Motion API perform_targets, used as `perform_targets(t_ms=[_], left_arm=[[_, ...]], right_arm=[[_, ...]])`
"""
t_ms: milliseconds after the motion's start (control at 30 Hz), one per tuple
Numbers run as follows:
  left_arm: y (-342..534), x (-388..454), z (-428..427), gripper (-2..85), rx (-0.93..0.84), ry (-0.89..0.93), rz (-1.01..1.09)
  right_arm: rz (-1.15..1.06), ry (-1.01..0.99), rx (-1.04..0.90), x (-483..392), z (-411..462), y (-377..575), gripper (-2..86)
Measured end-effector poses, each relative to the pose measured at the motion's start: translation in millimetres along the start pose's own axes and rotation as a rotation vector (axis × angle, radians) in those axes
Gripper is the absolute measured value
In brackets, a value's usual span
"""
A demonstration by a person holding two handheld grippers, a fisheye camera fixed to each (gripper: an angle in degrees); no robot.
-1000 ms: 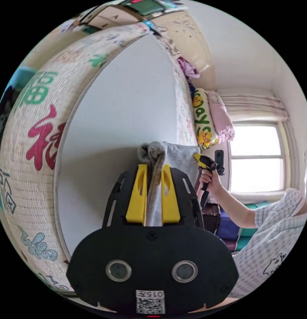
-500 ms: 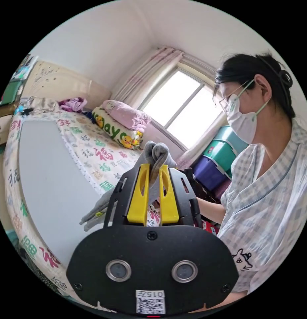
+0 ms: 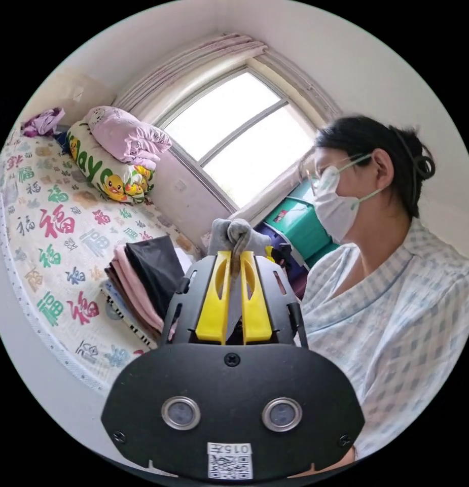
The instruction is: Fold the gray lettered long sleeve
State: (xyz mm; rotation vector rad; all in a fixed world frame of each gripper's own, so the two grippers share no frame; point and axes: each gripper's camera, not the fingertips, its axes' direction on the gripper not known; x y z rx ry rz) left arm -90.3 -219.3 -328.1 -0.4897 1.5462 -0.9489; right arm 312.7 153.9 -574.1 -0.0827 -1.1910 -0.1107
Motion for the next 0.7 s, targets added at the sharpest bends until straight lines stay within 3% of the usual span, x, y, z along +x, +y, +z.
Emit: perform_targets(t_ms=[133, 200, 267, 300, 333, 400, 467, 533, 633, 700], left_arm=[[-42, -99, 127, 1.4, 0.067, 0.044, -0.147], [-52, -160, 181, 1.5, 0.036, -0.059, -0.269], [-52, -237, 245, 1.6, -0.056, -0.337, -0.477], [-52, -249, 258, 1.7, -0.07, -0.381, -0.511], [-56, -262, 282, 1.9, -0.104, -0.439, -0.553], [-67, -252, 306, 2.7, -0.082, -0.47, -0.51], [-83, -212, 334, 4.2, -0.133, -0.627, -0.364], [-87, -178, 358, 4.9, -0.165, -0.72, -0.236], [-84, -144, 420, 5.5, -0.265, -0.607, -0.116], [-77, -136, 468, 7.0, -0.342, -0.569, -0.091]], right_arm=[[0.202, 0.044, -0.023, 166, -5, -31, 9.1], [0.283, 0.122, -0.089, 257, 21, -32, 9.3], [0.45, 0.252, -0.193, 350, 56, -19, 9.1], [0.549, 0.351, -0.242, 395, 68, -6, 8.4], [0.581, 0.327, -0.212, 417, 63, 1, 8.0], [0.505, 0.197, -0.082, 412, 37, 10, 7.3], [0.351, 0.099, -0.02, 388, 5, 26, 6.7], [0.235, 0.289, -0.067, 357, -31, 65, 6.1], [0.244, 0.675, -0.297, 359, -36, 130, 7.3], [0.3, 0.742, -0.423, 379, -26, 167, 9.1]])
